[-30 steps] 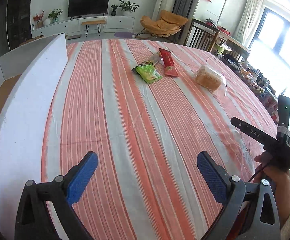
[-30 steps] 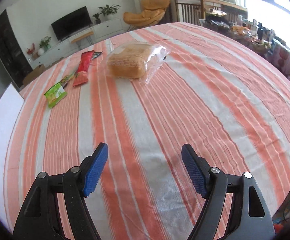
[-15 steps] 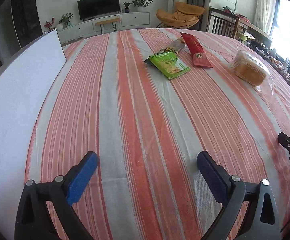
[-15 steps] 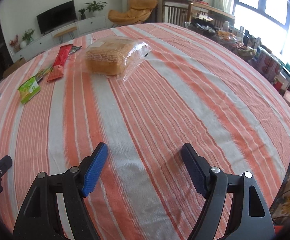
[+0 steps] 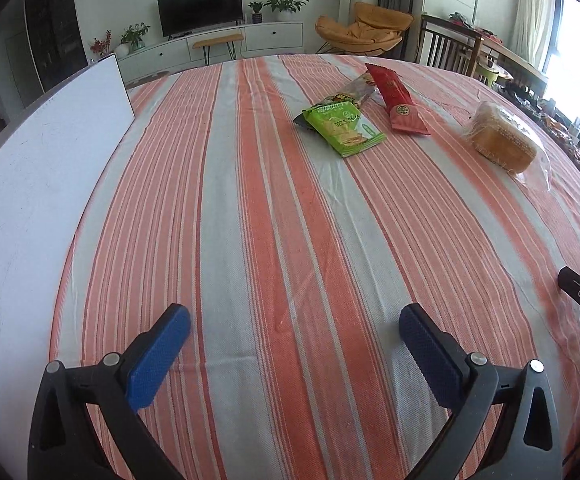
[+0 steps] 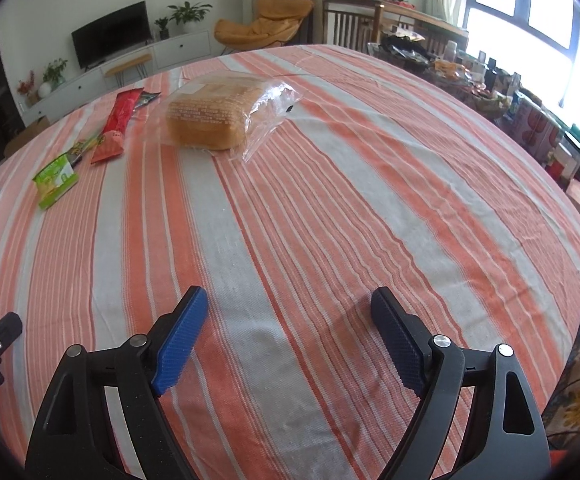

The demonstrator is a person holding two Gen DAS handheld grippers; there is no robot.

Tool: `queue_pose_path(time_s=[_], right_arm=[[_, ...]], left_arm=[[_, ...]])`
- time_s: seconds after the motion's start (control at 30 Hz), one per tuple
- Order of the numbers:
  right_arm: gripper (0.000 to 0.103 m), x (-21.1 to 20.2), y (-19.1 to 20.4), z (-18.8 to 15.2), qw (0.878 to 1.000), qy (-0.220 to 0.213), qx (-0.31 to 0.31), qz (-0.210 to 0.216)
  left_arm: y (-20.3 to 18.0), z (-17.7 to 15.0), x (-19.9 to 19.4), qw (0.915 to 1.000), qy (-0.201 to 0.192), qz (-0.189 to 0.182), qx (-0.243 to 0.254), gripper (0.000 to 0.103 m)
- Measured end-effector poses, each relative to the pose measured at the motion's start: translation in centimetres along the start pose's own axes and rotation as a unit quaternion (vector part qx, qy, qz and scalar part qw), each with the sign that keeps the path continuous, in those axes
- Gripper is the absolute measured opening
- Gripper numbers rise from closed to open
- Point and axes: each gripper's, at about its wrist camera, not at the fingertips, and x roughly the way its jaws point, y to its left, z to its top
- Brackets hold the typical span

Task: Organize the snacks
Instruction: 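Grasp the green cracker pack with the left tool and pull it closer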

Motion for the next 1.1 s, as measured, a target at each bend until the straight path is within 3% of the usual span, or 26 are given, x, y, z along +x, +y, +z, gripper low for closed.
queue_pose_path(time_s=[0.07,0.13,0.3,0.43,0.57,0.6,0.63,0.67,0.7,0.93,1.1], right_arm=[[0.086,0.0,0.0,0.0,1.0,0.0,0.0,0.0],[0.086,0.0,0.0,0.0,1.0,0.0,0.0,0.0],[0.087,0.0,0.0,0.0,1.0,0.0,-0.001,0.0],[0.088,0.1,0.0,0.0,1.0,0.001,-0.002,0.002],[0.089,0.1,0.0,0.0,1.0,0.002,-0.003,0.003],[0.09,0.1,0.0,-0.1,1.0,0.002,-0.003,0.004],[0.09,0.1,0.0,0.0,1.0,0.002,-0.004,0.004],[0.09,0.0,0.1,0.0,1.0,0.003,-0.005,0.005],[0.091,0.0,0.1,0.0,1.0,0.003,-0.005,0.005],[0.091,0.0,0.1,0.0,1.0,0.003,-0.005,0.005],[0.091,0.0,0.1,0.0,1.0,0.003,-0.005,0.004]], left_arm=[[0.1,0.6,0.5,0.9997,0.015,0.008,-0.016,0.103],[0.2,2.0,0.5,0.9988,0.018,-0.01,-0.044,0.102],[-0.3,8.6,2.1,0.9921,0.024,-0.051,-0.112,0.103],[-2.0,13.3,6.5,0.9911,0.057,-0.023,-0.118,0.102],[-3.5,14.8,9.1,0.9926,0.066,0.011,-0.101,0.094],[-3.8,14.8,9.6,0.9932,0.068,0.016,-0.093,0.08],[-4.1,14.7,9.7,0.9946,0.062,0.031,-0.077,0.077],[-4.3,14.6,9.6,0.9964,0.051,0.032,-0.06,0.061],[-4.3,14.3,9.3,0.9974,0.044,0.028,-0.05,0.057],[-2.2,8.5,4.5,0.9977,0.055,-0.039,0.007,0.056],[-1.4,2.1,-0.5,0.9853,0.087,-0.127,0.074,0.057]])
